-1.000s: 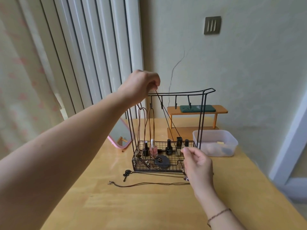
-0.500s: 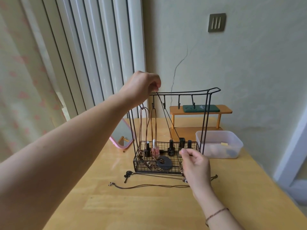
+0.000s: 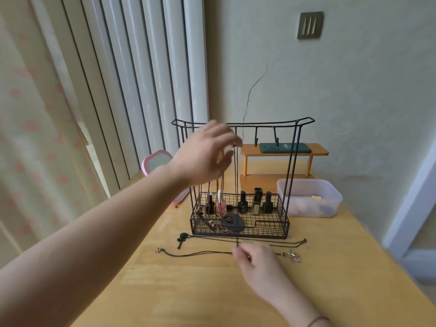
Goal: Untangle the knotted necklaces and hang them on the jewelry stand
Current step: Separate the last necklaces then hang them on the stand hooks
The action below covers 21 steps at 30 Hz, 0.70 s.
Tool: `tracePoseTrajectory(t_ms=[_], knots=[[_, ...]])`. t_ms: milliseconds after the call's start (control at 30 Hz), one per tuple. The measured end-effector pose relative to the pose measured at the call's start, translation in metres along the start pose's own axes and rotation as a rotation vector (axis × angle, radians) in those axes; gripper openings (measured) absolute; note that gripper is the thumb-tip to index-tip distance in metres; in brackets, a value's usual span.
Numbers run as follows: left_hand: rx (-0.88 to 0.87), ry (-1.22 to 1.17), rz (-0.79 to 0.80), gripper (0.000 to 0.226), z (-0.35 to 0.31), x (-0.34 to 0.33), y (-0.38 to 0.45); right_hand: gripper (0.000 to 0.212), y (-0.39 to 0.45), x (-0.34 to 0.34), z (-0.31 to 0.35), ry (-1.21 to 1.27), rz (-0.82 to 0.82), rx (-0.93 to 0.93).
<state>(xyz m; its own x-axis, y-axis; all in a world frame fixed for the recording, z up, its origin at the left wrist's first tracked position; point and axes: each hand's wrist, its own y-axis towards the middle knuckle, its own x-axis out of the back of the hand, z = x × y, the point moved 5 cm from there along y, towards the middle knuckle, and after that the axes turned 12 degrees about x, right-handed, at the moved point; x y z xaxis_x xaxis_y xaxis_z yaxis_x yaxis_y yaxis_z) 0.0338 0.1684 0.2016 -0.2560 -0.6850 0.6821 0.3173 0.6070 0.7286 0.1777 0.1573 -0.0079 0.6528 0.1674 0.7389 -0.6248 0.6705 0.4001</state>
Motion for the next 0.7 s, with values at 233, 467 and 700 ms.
tracePoseTrajectory(t_ms=[233, 467, 700], knots=[[-0.040, 0.310, 0.491, 0.038, -0.009, -0.041, -0.047, 0.030, 0.001, -0.018, 0.050, -0.269, 0.427, 0.279], [0.088, 0.068, 0.354, 0.025, -0.001, -0.027, -0.018, 0.028, 0.056, 0.020, 0.029, -0.673, 0.435, 0.143], [0.126, 0.043, 0.196, 0.015, -0.004, -0.027, 0.006, 0.020, 0.116, 0.018, -0.013, -0.463, 0.177, -0.041]])
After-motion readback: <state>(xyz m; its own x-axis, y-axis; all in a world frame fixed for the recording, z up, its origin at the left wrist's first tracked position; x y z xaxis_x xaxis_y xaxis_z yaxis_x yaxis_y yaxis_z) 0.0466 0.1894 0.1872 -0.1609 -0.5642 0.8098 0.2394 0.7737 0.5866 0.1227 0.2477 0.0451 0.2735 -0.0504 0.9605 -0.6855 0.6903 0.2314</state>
